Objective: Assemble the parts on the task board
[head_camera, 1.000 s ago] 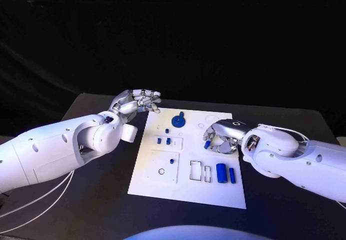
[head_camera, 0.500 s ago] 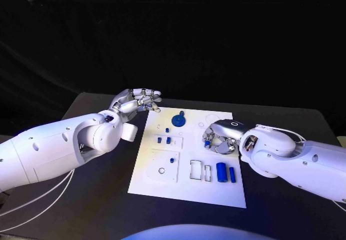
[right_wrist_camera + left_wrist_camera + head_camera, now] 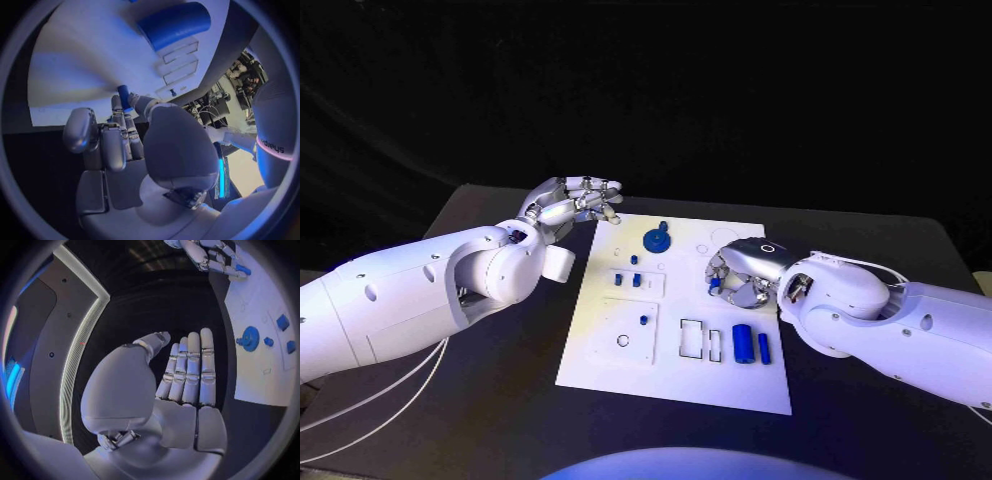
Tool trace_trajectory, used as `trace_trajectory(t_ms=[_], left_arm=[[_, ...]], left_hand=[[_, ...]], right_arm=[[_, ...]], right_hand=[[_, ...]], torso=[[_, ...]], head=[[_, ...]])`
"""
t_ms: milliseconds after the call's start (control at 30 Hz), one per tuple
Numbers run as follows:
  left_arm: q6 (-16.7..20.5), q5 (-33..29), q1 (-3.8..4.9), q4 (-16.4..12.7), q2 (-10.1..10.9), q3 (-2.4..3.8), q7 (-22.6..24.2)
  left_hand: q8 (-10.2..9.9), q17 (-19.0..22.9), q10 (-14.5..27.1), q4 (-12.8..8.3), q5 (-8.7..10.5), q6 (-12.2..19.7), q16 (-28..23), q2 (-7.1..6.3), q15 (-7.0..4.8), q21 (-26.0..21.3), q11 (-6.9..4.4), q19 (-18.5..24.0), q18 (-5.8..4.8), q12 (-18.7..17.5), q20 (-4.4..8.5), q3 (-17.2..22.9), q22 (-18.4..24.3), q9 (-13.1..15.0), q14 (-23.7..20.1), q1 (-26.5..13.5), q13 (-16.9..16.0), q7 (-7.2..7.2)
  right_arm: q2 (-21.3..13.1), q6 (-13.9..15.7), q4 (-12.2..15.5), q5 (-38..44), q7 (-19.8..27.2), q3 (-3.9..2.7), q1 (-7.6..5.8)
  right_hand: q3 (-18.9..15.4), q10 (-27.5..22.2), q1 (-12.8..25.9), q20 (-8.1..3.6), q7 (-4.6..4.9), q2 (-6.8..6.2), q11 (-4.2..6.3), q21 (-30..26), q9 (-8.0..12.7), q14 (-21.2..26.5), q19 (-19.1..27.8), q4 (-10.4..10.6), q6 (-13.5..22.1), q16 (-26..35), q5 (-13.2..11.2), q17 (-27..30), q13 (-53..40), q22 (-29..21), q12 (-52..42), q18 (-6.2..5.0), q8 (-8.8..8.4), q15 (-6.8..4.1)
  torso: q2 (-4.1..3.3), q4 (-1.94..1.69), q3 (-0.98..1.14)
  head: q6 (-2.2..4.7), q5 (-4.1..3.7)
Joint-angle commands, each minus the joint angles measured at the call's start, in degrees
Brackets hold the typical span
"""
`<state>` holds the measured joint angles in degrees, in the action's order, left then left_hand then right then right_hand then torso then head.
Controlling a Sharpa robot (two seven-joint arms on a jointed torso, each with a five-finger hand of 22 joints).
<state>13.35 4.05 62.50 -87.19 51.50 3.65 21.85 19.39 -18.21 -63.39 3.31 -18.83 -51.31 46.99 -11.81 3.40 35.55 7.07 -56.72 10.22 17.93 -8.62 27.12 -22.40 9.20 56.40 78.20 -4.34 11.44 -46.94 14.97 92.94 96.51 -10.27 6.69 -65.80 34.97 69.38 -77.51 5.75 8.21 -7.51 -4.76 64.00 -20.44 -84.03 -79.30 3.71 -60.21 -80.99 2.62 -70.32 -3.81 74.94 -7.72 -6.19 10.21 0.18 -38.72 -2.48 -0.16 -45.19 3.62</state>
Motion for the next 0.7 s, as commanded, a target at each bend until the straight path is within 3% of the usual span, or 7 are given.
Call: trace_trajectory(t_ms=[33, 233, 533, 700], left_arm=[[-1.0, -0.3, 0.02, -0.1, -0.1, 0.04, 0.2], [-0.9, -0.3, 0.02, 0.1, -0.2, 0.04, 0.2], [-1.0, -0.3, 0.02, 0.3, -0.3, 0.04, 0.3], [-1.1, -0.3, 0.02, 0.4, -0.5, 0.04, 0.3]], left_hand=[[-0.2, 0.0, 0.1, -0.2, -0.18, 0.1, -0.2, 0.19, 0.13, -0.4, 0.26, -0.3, 0.15, -0.2, 0.07, -0.2, 0.1, -0.1, 0.0, 0.3, -0.1, 0.27], [-0.2, 0.1, 0.1, -0.2, -0.19, 0.1, -0.2, 0.24, 0.12, -0.4, 0.25, -0.3, 0.15, -0.2, 0.08, -0.2, 0.1, -0.1, 0.0, 0.4, -0.1, 0.27], [-0.2, 0.1, 0.1, -0.3, -0.19, 0.1, -0.2, 0.27, 0.11, -0.4, 0.25, -0.3, 0.16, -0.2, 0.08, -0.2, 0.1, -0.1, 0.0, 0.4, -0.1, 0.26], [-0.2, 0.1, 0.1, -0.3, -0.19, 0.1, -0.2, 0.27, 0.11, -0.4, 0.25, -0.3, 0.16, -0.2, 0.08, -0.2, 0.1, -0.1, 0.0, 0.4, -0.1, 0.26]], right_arm=[[-0.3, 2.4, 0.8, 2.7, -0.7, 0.01, 0.07], [-1.4, 4.9, 2.6, 2.4, -0.3, -0.1, -0.1], [-3.2, 9.1, 7.2, 0.3, 0.9, -0.77, -1.15], [-1.9, 10.3, 9.0, -0.6, 2.1, -0.91, -1.09]], right_hand=[[0.6, 1.1, -0.4, -0.08, -0.05, 1.08, 0.56, 0.6, -0.6, -2.0, -0.5, -0.2, -0.5, -0.3, 0.2, -0.2, -0.1, 2.2, 0.0, 1.0, 0.5, -0.45], [1.1, 1.8, -0.3, -0.26, -0.18, 0.53, 0.71, 1.1, -1.1, -2.1, -0.8, -1.0, -0.7, -0.4, 0.2, -0.3, -0.1, 2.6, 0.3, 1.12, 0.99, -0.59], [1.4, 1.9, -0.3, -0.33, -0.21, 0.07, 0.77, 1.3, -1.3, -2.1, -0.8, -1.6, -0.8, -0.4, 0.2, -0.4, -0.1, 2.8, 0.6, 1.16, 1.21, -0.64], [1.5, 2.1, -0.4, -0.37, -0.21, -0.08, 0.78, 1.5, -1.5, -2.1, -0.9, -1.9, -0.8, -0.5, 0.2, -0.6, -0.1, 2.9, 0.7, 1.2, 1.32, -0.67]], torso=[[0.02, 0.02, -0.06], [0.07, 0.02, -0.08], [0.02, 0.02, -0.04], [-0.01, 0.12, 0.0]], head=[[0.08, 0.02], [0.17, -0.07], [0.4, 0.17], [0.29, 0.56]])
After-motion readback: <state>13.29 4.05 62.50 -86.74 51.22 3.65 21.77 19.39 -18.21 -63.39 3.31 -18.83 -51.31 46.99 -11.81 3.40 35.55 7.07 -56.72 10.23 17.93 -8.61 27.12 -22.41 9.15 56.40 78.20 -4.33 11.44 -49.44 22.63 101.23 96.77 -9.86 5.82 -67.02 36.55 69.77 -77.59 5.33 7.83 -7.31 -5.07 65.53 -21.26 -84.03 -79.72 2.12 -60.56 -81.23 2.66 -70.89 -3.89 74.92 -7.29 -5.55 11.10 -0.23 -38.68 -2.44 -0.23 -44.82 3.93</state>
